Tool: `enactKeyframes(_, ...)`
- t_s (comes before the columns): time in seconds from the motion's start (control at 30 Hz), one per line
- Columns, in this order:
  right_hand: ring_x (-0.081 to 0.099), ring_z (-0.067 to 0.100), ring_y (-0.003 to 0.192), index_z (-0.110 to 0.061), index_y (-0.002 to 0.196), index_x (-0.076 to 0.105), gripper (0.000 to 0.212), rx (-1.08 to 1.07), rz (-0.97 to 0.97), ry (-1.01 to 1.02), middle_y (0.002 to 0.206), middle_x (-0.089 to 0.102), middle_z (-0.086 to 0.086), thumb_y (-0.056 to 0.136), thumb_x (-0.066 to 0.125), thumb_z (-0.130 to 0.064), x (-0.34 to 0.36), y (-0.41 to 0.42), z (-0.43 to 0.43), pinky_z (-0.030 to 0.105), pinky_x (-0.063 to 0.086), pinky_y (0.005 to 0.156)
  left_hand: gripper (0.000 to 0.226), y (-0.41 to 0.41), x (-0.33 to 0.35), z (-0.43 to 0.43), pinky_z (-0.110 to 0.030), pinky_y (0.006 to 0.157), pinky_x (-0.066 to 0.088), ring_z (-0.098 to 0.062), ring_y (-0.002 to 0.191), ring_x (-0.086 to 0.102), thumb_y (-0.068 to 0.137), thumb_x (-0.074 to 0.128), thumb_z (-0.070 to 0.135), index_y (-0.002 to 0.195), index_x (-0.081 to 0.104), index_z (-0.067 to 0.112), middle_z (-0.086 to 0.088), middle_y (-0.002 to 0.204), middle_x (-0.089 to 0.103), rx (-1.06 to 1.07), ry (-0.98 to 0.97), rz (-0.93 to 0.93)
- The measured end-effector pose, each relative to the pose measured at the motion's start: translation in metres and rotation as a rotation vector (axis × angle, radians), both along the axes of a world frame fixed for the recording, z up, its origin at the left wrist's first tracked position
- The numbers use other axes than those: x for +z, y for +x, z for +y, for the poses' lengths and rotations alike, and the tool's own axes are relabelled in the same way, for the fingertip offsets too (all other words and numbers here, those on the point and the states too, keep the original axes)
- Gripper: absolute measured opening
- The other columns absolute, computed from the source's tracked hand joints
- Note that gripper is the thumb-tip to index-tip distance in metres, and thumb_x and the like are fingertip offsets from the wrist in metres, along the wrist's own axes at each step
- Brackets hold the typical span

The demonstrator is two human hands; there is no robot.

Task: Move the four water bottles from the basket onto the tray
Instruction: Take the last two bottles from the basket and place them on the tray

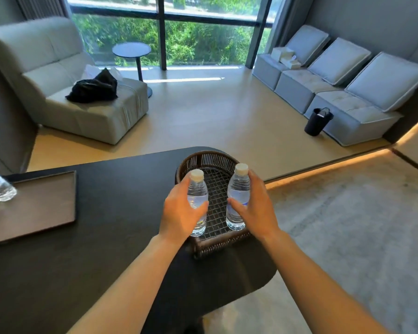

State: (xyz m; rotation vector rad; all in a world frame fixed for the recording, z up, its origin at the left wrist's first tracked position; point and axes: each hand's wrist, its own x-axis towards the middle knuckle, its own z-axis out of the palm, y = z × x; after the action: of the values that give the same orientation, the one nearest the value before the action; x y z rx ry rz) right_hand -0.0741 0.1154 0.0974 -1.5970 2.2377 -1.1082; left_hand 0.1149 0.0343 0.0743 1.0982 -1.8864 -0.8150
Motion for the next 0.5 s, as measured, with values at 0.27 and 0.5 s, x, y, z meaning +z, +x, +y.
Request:
enactKeyframes(0.27,0.047,0.011,0.129,-0.031,0.151,0.03,0.084,0.127,-0.082,-0.065,0.146,0.045,-0.002,0.085,0.082,-0.027,0.019,0.1,0.028,0.024,0.036,0.102,0.07,0.101,0.035,0.043,-0.027,0.088,0.052,-0.009,0.104,0.061,0.078,0.085,0.032,0.138,0.05,0.04,0.01,0.115,0.064,0.095,-0.003,-0.009)
enactKeyframes(0.5,0.045,0.0,0.122,-0.035,0.149,0.032,0.082,0.288,-0.139,-0.064,0.144,0.047,-0.006,0.085,0.082,-0.026,0.023,0.189,0.018,0.026,0.04,0.103,0.075,0.196,0.037,0.061,-0.037,0.096,0.054,-0.012,0.112,0.061,0.079,0.086,0.03,0.144,0.047,0.036,0.007,0.122,0.063,0.232,-0.007,-0.043)
